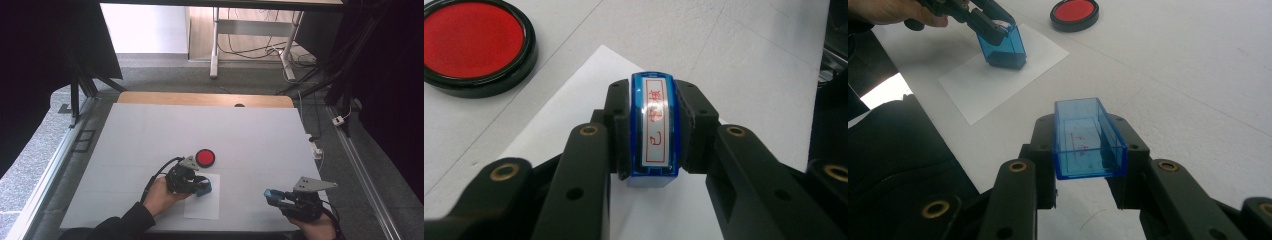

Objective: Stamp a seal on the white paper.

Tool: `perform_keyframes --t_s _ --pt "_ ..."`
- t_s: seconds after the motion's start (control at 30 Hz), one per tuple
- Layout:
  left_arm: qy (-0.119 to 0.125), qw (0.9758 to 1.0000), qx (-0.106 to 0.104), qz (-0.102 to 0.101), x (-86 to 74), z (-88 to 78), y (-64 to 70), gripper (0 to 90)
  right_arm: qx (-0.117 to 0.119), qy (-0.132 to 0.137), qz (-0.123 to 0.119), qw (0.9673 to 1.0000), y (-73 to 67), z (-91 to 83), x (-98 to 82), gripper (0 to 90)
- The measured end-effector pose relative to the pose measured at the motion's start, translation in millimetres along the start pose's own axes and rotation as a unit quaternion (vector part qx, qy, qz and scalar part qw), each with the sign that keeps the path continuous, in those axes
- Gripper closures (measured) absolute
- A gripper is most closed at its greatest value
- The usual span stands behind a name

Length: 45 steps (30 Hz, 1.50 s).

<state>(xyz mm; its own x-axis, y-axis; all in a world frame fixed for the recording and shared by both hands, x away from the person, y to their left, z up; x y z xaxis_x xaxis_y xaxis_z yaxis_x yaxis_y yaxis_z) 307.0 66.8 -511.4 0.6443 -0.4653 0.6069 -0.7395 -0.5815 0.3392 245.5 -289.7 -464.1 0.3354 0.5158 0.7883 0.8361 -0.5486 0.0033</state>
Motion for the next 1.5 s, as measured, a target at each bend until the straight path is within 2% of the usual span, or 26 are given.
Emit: perform_keyframes --t_s 0.13,0.27,0.33,0.67,0.93,1.2,1.4,1.5 --pt "-0.005 0.9995 0.02 0.023 0.0 0.2 6.5 70.8 0.0 0.0 0.0 1.0 -0.1 0.0 0.0 68.4" --pt "-0.011 0.9978 0.045 0.047 0.2 1.0 15.2 70.8 0.0 0.0 -0.001 1.0 0.1 0.2 0.0 68.4" --pt "-0.013 0.9974 0.048 0.052 0.4 1.1 16.1 70.8 0.0 0.0 -0.001 1.0 0.0 0.1 0.0 68.4" --pt "-0.014 0.9998 0.01 0.011 2.9 -0.3 3.0 70.7 0.0 -0.002 -0.002 1.0 0.1 0.3 0.0 68.4" --pt "-0.016 0.9996 0.016 0.016 3.9 -0.3 4.9 70.6 0.002 -0.002 -0.002 1.0 -0.5 0.2 0.1 68.3" --pt "-0.014 0.9998 0.011 -0.001 4.7 -0.5 3.4 70.6 0.002 -0.001 -0.002 1.0 -0.5 0.1 0.1 68.4" --pt "-0.014 0.9998 0.013 0.003 5.9 -3.1 3.2 70.4 0.003 0.0 -0.002 1.0 -0.2 0.0 0.0 68.4" --pt "-0.008 0.9999 0.012 -0.002 6.5 -6.0 3.3 70.5 0.002 0.001 -0.001 1.0 0.0 -0.1 0.0 68.3"
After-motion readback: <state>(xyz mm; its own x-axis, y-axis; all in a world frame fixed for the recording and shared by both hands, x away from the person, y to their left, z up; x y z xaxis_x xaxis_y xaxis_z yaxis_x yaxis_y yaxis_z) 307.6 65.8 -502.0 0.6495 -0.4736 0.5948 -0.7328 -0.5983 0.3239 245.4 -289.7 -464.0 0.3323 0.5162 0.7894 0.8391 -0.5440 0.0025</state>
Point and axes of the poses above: each handheld gripper's, and its own axes: z roughly forward along the jaws, x roughly out of its top, y roughly to its right, the point moved 1 cm from there along z, roughly forward along the jaws, and after that the axes turned 11 degrees about -z, right-handed, at the moved point
